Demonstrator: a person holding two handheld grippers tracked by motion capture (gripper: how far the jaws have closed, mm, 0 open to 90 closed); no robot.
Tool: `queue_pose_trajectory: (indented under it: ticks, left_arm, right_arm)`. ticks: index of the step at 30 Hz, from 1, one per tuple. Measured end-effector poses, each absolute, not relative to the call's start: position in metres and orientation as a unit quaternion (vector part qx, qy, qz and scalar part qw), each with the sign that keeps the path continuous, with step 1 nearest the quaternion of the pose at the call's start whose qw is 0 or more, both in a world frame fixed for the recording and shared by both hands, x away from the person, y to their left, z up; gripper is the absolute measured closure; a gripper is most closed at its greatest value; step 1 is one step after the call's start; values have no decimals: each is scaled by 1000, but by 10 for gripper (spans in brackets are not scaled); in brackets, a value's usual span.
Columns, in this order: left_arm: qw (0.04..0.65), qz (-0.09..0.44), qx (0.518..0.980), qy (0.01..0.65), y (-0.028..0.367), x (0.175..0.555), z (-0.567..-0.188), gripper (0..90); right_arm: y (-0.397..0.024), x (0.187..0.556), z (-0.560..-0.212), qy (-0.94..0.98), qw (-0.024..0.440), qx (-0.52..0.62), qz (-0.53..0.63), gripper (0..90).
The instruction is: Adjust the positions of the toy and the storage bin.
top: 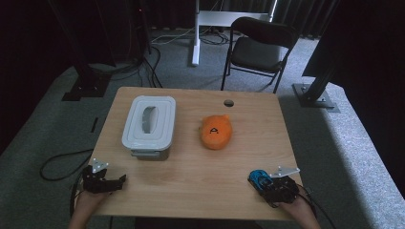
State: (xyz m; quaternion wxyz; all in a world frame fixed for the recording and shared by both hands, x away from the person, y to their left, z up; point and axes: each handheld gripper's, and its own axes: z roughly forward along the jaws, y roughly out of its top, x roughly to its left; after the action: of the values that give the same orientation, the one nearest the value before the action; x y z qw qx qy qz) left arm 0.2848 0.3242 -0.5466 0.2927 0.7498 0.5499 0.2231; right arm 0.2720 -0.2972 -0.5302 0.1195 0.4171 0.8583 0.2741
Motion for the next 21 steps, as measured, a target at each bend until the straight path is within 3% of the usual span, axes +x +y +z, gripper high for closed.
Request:
queue_pose_trajectory:
  ticks: [21]
  left_arm:
    - [293, 223, 750, 550, 324, 285, -547, 3]
  right_arm:
    - [-303, 278, -510, 836, 112, 431, 321, 211]
